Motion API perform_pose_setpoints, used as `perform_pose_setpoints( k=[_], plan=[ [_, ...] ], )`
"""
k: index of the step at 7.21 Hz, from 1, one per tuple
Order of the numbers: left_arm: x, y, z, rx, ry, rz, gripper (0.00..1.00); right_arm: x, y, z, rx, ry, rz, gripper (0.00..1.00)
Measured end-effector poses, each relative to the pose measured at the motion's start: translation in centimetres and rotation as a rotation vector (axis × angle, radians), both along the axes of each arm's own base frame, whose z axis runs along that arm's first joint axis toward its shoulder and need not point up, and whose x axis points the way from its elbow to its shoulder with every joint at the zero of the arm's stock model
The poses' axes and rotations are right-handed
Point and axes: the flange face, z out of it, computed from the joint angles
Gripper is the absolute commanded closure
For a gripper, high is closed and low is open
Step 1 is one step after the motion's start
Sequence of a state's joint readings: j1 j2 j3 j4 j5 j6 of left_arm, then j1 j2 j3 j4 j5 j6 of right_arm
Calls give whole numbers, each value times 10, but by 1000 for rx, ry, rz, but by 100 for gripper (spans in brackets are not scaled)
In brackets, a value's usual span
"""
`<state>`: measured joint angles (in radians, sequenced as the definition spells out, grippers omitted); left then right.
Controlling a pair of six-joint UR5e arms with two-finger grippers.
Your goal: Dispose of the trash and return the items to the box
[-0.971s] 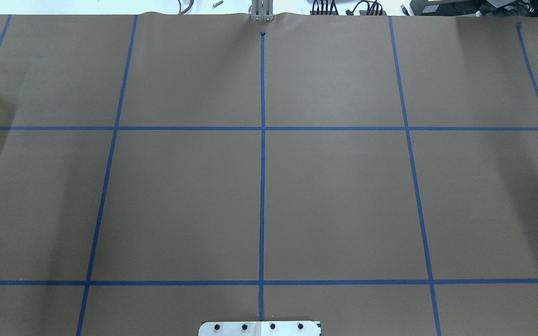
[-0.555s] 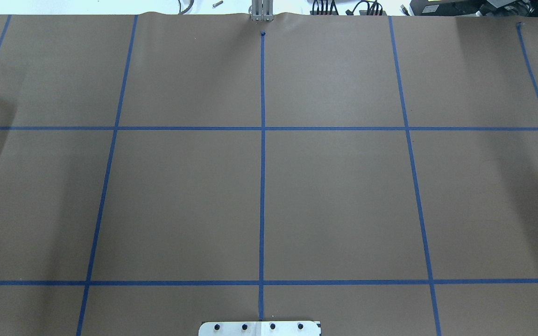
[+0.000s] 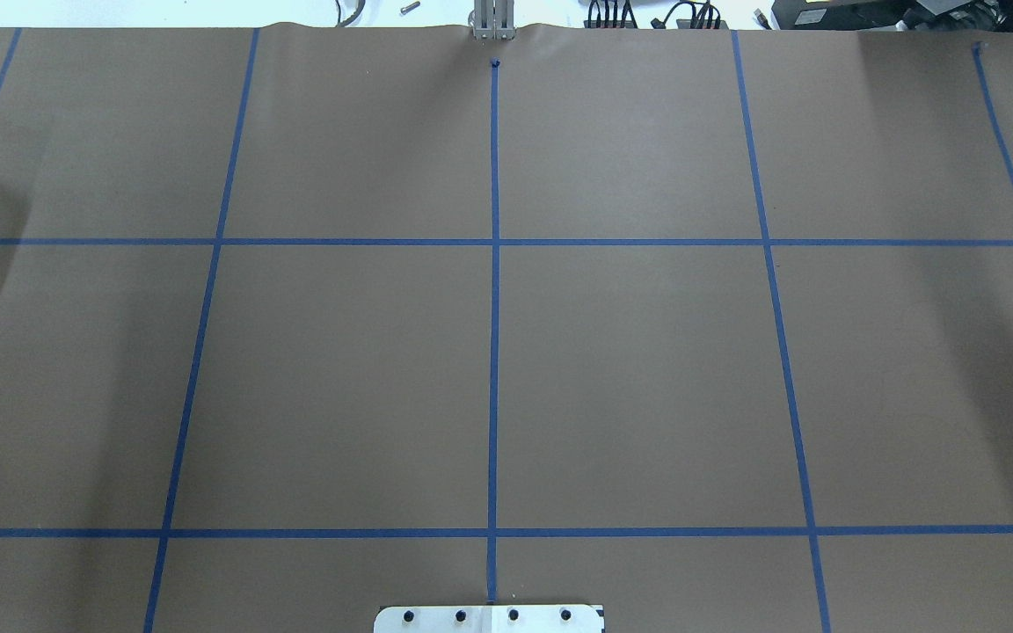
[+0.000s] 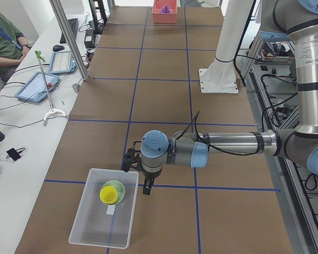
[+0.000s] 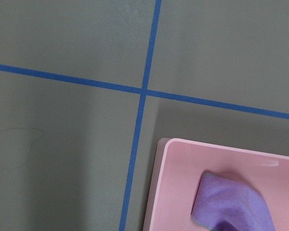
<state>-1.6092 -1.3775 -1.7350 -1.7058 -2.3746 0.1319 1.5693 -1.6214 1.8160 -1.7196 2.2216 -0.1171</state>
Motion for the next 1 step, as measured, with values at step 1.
perform_pose_setpoints(
  k=[1],
  plan=[
    [0,0,0,0,0,0,1,0,0,-2,3,-1,0,0]
  ],
)
